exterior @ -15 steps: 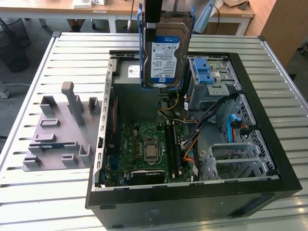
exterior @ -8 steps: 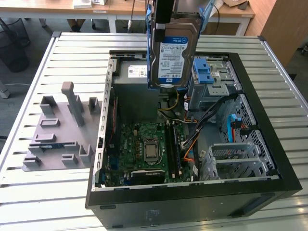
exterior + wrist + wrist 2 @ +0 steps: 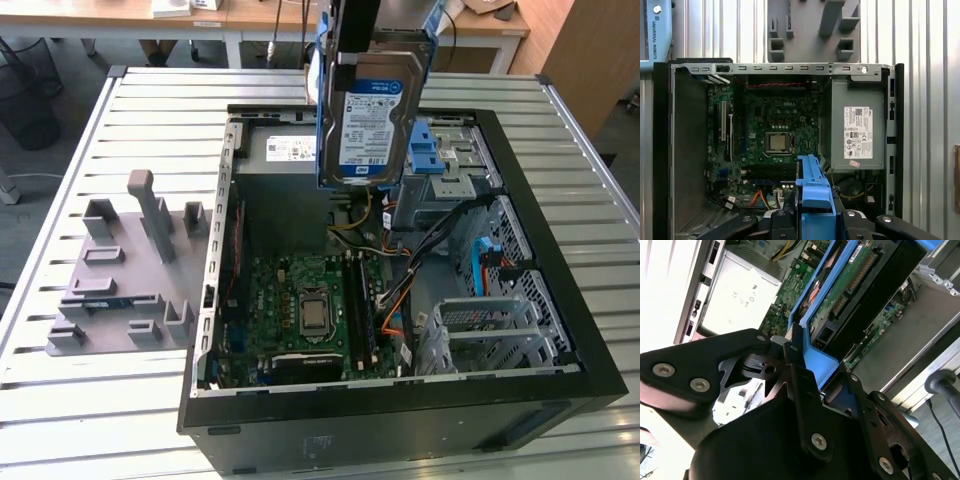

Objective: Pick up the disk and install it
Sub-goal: 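Pick up the disk, then insert the disk into the insertion slot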

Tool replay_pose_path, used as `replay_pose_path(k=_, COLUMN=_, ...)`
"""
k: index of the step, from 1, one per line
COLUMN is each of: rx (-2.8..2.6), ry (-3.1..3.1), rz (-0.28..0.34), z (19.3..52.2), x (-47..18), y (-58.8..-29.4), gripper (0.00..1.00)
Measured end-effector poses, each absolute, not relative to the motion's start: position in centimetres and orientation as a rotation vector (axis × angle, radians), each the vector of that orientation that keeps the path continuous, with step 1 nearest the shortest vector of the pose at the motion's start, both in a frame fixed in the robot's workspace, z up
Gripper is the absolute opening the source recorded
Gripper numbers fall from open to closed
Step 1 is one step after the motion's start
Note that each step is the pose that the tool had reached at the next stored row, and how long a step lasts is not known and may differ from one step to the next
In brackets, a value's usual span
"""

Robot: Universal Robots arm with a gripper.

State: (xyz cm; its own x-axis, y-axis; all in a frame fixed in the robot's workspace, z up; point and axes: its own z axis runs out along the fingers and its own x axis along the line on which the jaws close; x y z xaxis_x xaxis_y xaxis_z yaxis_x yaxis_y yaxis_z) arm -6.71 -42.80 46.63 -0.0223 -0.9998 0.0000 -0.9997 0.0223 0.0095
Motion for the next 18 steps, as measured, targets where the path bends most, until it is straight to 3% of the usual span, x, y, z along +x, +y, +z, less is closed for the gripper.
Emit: replay_pose_path(k=18, rx=2.191, ry=-2.240, rz=-0.008, z=46.60, x=-6.68, y=-43.61, gripper=0.36)
